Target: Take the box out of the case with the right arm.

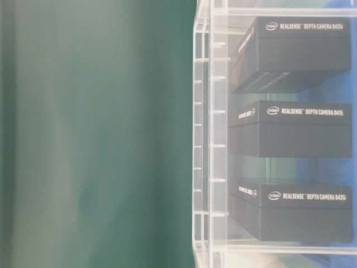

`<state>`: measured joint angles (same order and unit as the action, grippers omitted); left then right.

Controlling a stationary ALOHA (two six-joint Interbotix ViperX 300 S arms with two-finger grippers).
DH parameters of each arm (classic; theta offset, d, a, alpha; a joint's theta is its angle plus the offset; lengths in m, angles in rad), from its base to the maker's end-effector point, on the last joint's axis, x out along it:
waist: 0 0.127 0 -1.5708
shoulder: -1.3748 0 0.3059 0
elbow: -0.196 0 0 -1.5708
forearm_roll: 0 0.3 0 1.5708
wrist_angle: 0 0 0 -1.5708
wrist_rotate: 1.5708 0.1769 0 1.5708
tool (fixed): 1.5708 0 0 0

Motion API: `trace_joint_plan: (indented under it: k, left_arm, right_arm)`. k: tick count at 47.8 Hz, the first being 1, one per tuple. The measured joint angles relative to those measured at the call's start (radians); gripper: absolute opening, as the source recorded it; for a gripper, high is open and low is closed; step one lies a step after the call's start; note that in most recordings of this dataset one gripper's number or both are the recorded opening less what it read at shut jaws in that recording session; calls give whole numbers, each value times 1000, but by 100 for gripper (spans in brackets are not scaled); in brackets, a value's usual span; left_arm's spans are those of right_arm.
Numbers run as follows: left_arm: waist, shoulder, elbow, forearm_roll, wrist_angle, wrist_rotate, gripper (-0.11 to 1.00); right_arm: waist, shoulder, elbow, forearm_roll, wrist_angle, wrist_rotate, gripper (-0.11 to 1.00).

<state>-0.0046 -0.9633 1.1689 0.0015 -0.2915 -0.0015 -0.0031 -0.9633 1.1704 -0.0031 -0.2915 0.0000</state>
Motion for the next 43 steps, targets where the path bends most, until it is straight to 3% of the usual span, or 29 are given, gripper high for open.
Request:
trace_joint_plan:
  k: [10, 24, 34, 43]
  left_arm:
    - [5, 3, -12, 15, 117, 0, 0]
    - [5, -14, -40, 17, 160, -23, 0]
    - [3, -35, -153, 17, 255, -40, 0]
    - [-3, -37, -318, 17, 439, -41, 0]
  right_arm:
    - [2, 11, -25, 0, 44, 2, 0]
    - [2, 8, -61, 0, 130, 11, 0]
    - [0, 8, -192, 0, 261, 43, 0]
    - [2, 18, -337, 0, 397, 117, 0]
